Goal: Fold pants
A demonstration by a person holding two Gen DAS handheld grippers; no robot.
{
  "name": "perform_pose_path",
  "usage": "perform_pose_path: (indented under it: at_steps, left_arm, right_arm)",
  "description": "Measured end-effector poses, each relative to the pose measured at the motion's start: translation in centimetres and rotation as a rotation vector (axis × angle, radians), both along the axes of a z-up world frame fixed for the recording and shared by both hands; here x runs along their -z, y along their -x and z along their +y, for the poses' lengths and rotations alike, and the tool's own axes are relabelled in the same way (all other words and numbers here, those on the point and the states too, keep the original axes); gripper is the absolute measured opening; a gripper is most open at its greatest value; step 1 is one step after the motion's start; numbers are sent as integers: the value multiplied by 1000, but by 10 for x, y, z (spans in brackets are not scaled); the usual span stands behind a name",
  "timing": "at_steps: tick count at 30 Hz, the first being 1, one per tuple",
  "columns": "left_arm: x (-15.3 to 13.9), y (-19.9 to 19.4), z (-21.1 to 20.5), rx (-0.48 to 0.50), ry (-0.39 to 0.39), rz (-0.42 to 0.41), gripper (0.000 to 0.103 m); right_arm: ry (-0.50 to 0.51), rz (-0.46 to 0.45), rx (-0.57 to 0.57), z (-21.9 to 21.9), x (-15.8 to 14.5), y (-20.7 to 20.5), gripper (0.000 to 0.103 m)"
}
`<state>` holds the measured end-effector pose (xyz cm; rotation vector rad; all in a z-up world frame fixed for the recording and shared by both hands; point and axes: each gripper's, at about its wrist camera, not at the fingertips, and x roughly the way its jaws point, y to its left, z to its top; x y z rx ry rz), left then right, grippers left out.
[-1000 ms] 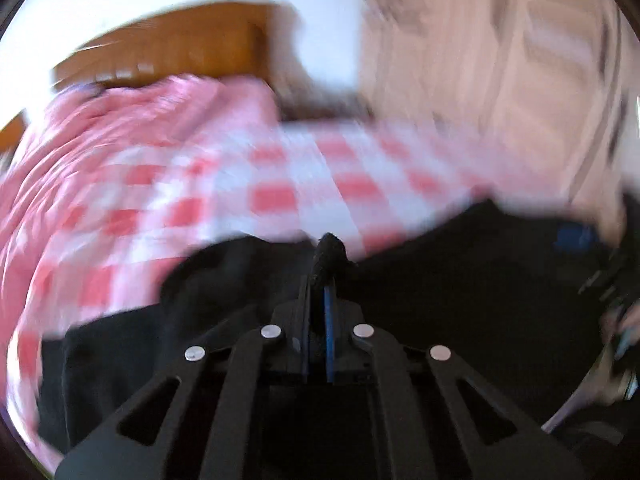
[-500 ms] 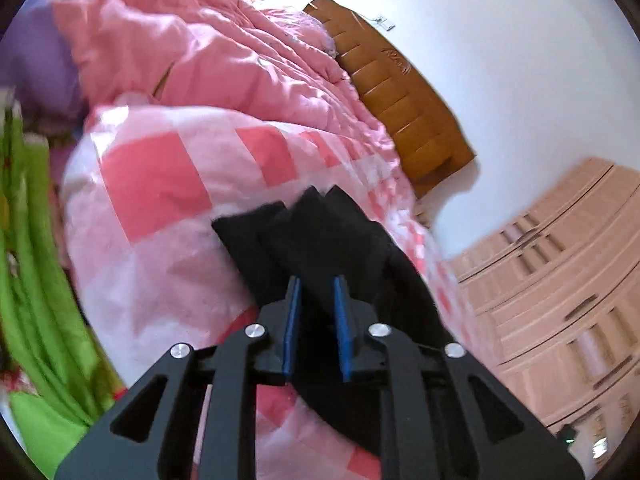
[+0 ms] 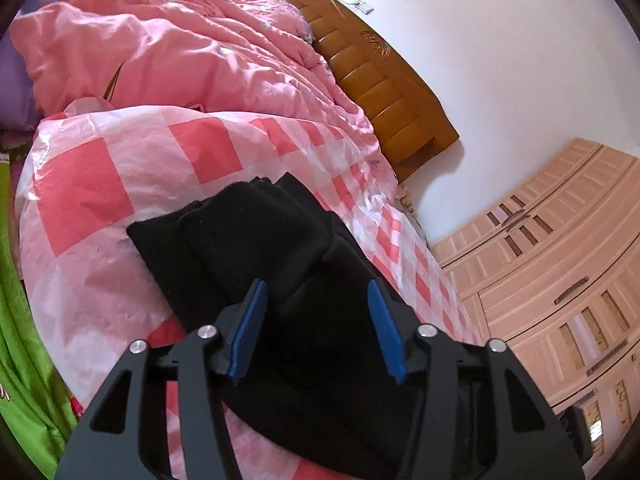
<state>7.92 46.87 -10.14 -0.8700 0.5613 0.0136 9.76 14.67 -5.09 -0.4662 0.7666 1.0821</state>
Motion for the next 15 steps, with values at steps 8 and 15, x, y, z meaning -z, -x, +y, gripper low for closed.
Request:
perform_pose_path:
  at_steps: [8, 15]
  left_arm:
    - [4, 13, 5, -20, 6, -16, 50]
    - [0, 26, 5, -5, 24, -42, 59]
  right_arm:
    - [81, -44, -78, 37, 22, 8, 40]
    - [39, -80, -20, 30, 11, 1, 8]
